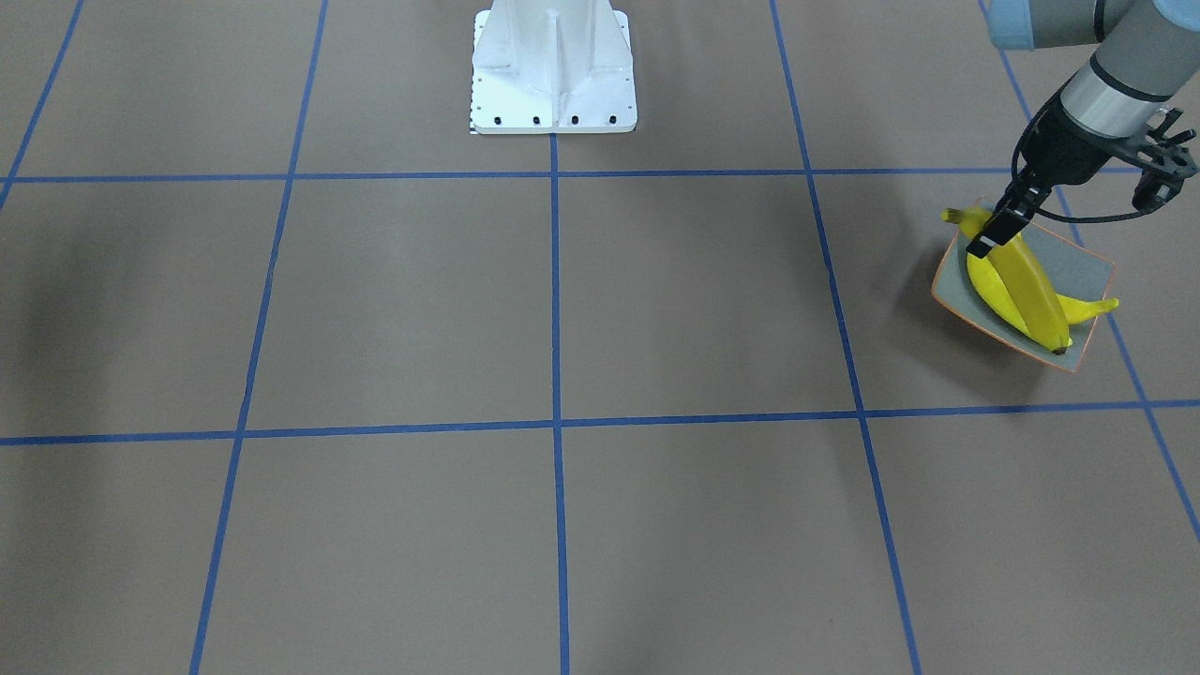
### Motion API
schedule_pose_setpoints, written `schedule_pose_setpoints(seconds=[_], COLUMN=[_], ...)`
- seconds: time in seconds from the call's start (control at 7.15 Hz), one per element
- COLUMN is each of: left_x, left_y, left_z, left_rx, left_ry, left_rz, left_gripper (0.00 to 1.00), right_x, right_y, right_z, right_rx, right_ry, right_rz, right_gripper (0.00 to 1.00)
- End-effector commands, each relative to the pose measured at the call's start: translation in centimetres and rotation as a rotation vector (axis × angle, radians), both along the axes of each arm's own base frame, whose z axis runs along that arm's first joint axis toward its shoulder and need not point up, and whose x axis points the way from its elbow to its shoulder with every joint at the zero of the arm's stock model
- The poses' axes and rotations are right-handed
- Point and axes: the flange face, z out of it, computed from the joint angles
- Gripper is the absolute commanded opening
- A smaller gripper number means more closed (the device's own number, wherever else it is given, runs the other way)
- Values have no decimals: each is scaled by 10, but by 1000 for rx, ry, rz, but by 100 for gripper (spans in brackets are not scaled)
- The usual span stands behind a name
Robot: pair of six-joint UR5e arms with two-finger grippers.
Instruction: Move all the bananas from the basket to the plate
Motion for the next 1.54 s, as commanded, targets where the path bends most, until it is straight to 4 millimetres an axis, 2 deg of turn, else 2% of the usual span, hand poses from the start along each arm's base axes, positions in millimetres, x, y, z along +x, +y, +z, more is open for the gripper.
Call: schedule_pose_setpoints(seconds=[0.0,0.28,0.42,0.7,0.98,1.26,1.4], left_x=[2,8,20,30,23,29,29], left_y=[2,-1,3,14,26,30,30], left_z=[30,54,56,62,74,77,77], left_rx=[-31,-4,-3,-13,-5,-6,-4], left_ry=[-40,-19,-20,-27,-21,-22,-23], left_rz=[0,8,34,64,67,82,82], left_gripper=[0,1,5,9,13,24,69], right_x=[59,91,107,110,112,112,112], right_y=[24,40,49,53,57,61,64], right_z=[46,83,94,98,101,106,110], right_rx=[36,41,45,41,38,34,26], right_ry=[-2,12,19,19,18,18,16], right_rz=[-45,-64,-62,-58,-55,-53,-52], right_gripper=[100,100,100,100,100,100,100])
